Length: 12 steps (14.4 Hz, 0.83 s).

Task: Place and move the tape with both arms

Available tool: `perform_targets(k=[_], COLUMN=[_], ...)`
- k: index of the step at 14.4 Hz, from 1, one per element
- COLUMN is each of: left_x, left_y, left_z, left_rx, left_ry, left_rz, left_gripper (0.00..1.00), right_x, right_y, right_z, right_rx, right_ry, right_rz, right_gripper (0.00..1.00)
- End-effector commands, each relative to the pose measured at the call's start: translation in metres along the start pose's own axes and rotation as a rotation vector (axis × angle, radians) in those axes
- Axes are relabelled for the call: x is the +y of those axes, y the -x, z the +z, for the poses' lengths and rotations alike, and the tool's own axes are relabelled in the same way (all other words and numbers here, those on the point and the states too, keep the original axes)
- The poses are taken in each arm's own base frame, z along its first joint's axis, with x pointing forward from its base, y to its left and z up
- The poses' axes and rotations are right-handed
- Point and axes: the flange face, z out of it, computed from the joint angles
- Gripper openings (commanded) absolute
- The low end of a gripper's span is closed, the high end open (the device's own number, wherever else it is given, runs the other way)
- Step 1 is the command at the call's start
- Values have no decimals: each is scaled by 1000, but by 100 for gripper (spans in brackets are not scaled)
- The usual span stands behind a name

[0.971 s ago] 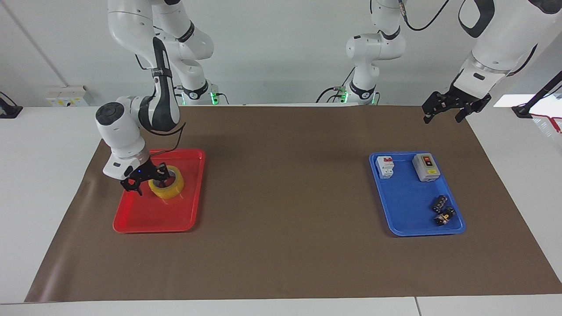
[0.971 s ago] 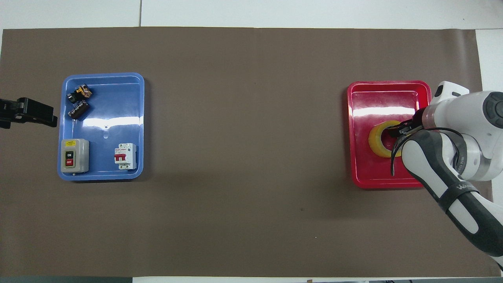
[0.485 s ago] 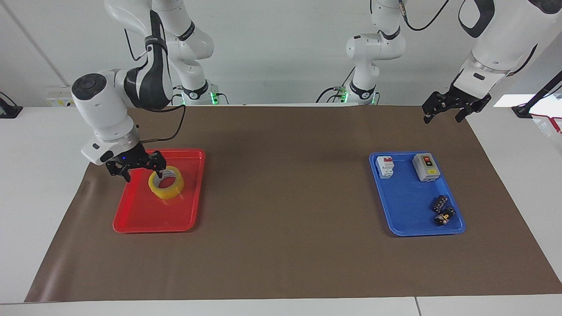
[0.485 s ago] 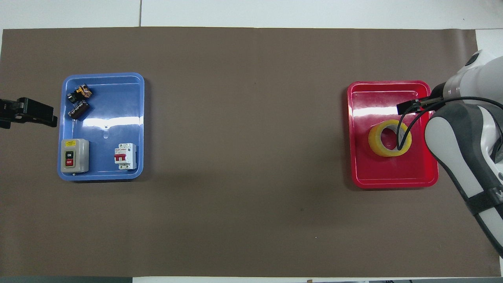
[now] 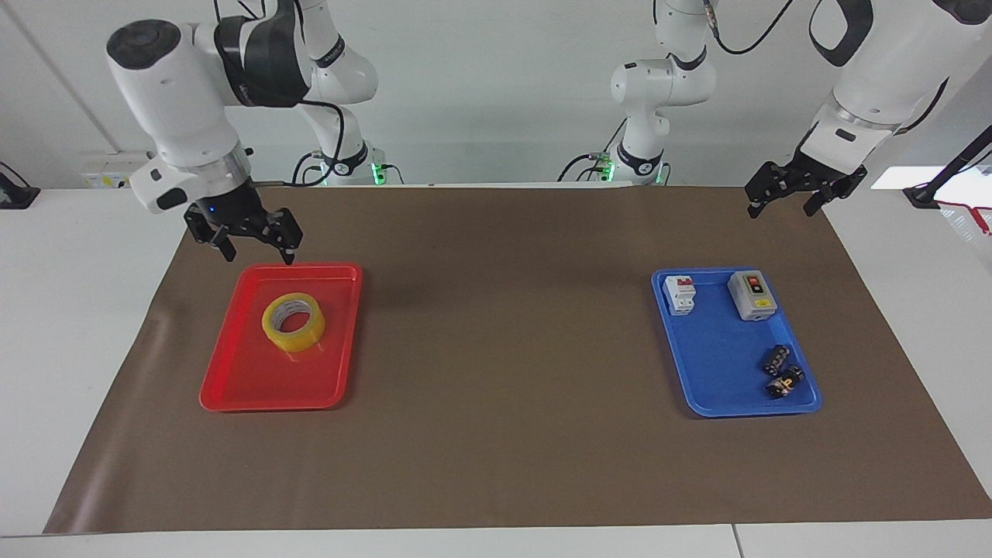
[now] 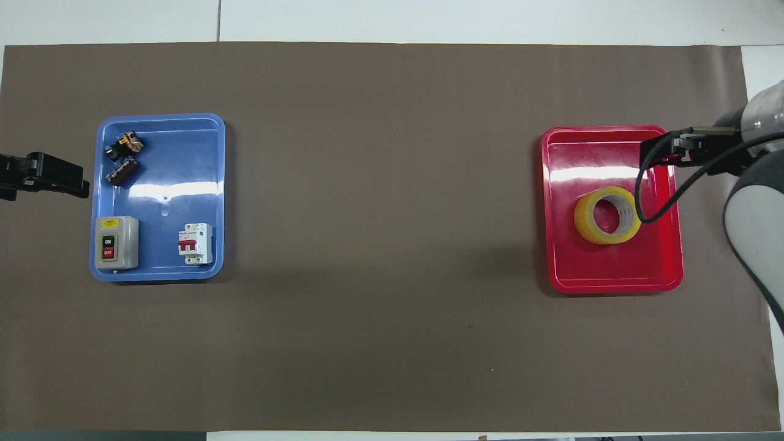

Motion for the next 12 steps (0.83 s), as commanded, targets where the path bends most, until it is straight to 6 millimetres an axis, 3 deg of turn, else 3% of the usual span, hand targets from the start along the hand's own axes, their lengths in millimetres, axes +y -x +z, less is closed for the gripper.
perform_targets(k=[1,6,12], left_x=[-2,-2,-2], left_y=[8,8,8], left_z=[-3,-3,-2], left_rx=[-6,-6,-8], left_ry=[22,22,22], left_rz=[8,8,10], left_gripper=[100,100,100], right_x=[9,-2,3], right_y=[4,15,22], right_z=[-43,-49,-60], right_rx=[-34,-78,-97], right_ry=[1,14,43], right_rz=[35,16,-34], right_gripper=[100,100,100])
